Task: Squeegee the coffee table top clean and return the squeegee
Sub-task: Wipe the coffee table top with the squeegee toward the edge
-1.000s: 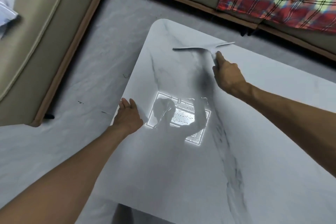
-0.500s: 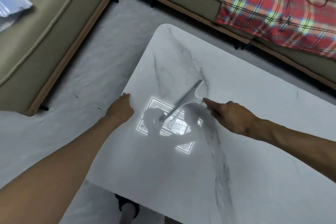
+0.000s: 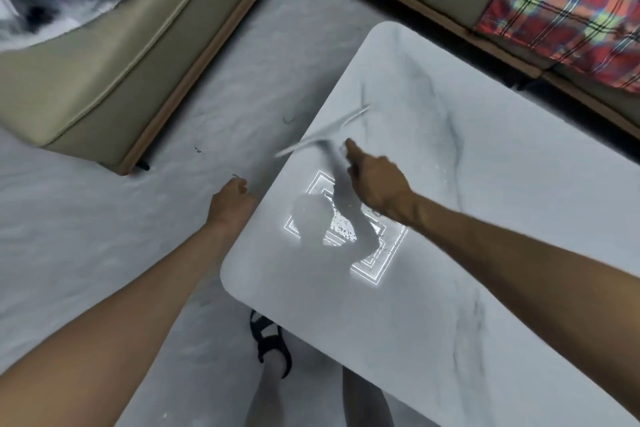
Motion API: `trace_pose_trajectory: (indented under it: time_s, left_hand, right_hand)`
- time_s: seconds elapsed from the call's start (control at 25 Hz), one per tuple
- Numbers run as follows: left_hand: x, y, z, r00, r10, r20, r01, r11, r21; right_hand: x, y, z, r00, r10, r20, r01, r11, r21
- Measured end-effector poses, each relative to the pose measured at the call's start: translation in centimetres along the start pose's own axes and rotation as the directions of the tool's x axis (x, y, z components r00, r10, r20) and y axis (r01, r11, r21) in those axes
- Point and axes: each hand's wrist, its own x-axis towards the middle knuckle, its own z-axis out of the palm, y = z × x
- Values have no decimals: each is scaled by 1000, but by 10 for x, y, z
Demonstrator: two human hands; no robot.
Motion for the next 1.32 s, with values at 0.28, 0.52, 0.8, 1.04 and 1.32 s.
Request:
trace_pose_trajectory:
  time_s: [0.28, 0.52, 0.8, 1.04, 1.32]
  left_hand:
    - [-8, -38, -5, 983, 90, 159, -122, 970, 208]
    - [-11, -74, -27, 987, 76, 145, -97, 984, 146]
    - [-1, -108, -33, 995, -5, 100, -1, 998, 61]
    - [-11, -114, -13, 984, 30, 176, -51, 992, 118]
    - [-27, -135, -28, 984, -5, -177, 24, 994, 106]
  right_hand:
    - [-104, 39, 4, 964, -61, 257, 155, 919, -362]
    - [-86, 11, -8, 996, 74, 46, -70, 994, -85]
    - [-59, -54, 72, 999, -34, 13, 34, 999, -17]
    - [-124, 7, 63, 955, -192, 228, 260, 910, -322]
    - [-110, -44, 82, 809, -471, 351, 544, 826, -145]
